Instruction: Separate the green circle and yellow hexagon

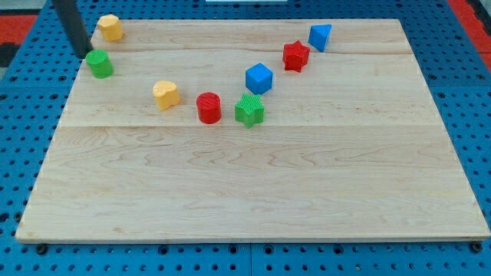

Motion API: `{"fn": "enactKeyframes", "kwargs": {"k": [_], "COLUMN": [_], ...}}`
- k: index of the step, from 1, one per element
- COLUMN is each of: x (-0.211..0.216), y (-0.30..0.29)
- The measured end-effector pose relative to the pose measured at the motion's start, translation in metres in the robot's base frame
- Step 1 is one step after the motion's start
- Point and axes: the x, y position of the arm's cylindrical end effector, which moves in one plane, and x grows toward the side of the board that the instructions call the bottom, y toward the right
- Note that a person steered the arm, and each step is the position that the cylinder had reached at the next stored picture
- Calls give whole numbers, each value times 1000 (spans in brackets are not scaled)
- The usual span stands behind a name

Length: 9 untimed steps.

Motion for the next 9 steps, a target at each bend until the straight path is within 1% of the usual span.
{"fn": "enactKeyframes", "kwargs": {"k": [1, 2, 3, 4, 5, 6, 7, 8, 9], "x": [18, 38, 35, 36, 0, -2, -2, -63, -97], "y": [1, 50, 80, 22, 3, 14, -8, -8, -8]}}
